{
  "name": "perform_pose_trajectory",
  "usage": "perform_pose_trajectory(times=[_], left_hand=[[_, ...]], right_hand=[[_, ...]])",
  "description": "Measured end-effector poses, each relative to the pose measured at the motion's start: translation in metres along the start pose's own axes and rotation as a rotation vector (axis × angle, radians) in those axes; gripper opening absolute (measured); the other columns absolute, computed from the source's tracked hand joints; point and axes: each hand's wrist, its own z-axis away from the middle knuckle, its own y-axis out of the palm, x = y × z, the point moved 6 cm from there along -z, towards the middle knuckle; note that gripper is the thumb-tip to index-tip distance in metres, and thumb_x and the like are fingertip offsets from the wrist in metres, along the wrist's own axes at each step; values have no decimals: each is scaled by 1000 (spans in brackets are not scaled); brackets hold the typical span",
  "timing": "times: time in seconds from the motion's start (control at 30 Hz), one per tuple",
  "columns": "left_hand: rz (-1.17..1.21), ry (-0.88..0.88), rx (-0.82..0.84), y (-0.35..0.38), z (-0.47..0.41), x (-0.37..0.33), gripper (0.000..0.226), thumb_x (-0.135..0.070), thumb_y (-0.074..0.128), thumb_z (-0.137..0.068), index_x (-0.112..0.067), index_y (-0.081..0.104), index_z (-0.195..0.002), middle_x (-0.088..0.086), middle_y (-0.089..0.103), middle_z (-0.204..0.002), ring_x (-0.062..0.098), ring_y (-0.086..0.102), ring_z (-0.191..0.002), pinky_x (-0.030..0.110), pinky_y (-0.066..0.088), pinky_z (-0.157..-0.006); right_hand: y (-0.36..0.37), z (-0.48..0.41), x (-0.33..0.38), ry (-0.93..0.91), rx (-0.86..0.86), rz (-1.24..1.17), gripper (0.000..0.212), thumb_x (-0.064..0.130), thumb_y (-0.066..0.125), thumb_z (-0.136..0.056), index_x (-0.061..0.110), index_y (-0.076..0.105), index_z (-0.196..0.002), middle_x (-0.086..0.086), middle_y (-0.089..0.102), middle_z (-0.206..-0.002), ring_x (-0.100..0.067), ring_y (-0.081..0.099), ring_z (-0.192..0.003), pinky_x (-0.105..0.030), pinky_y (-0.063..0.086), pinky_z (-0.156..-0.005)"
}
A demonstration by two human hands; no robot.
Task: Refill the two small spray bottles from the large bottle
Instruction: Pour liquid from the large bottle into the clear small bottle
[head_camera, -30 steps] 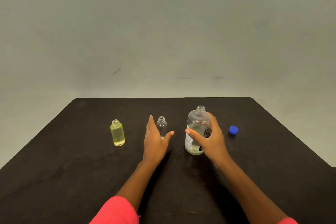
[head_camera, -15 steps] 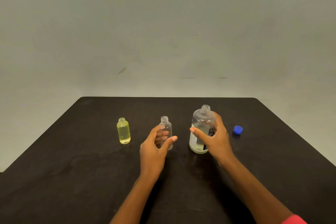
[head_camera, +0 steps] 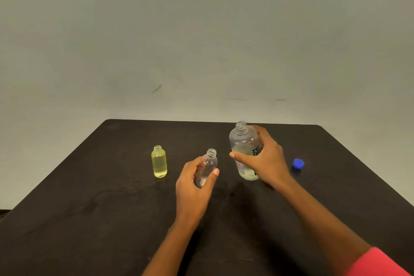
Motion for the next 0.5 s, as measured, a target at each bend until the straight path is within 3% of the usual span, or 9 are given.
perform_pose_trajectory(times=[0.1, 0.27, 0.5], left_hand=[[11, 15, -10, 0, 0, -1, 39, -15, 77, -78, -36, 61, -106, -10, 66, -107, 4, 63, -104, 15, 49, -86], [37, 11, -10, 0, 1, -1, 39, -16, 79, -76, -30, 63, -109, -9, 66, -106, 2, 63, -104, 19, 51, -88], [39, 21, -9, 0, 0, -2, 42, -17, 80, -74, -22, 65, -113, -8, 67, -106, 2, 63, -103, 20, 51, -89]], right_hand=[[-1, -2, 15, -73, 61, 117, 72, 31, 87, -60, 29, 51, -122, 24, 56, -100, 11, 54, -90, -1, 40, -74], [-3, -4, 25, -156, 114, 305, 77, 34, 85, -61, 28, 48, -128, 9, 59, -115, -9, 55, -102, -20, 42, -86], [1, 0, 28, -236, 181, 538, 82, 34, 81, -68, 27, 40, -138, 3, 53, -128, -16, 50, -113, -31, 43, -94]])
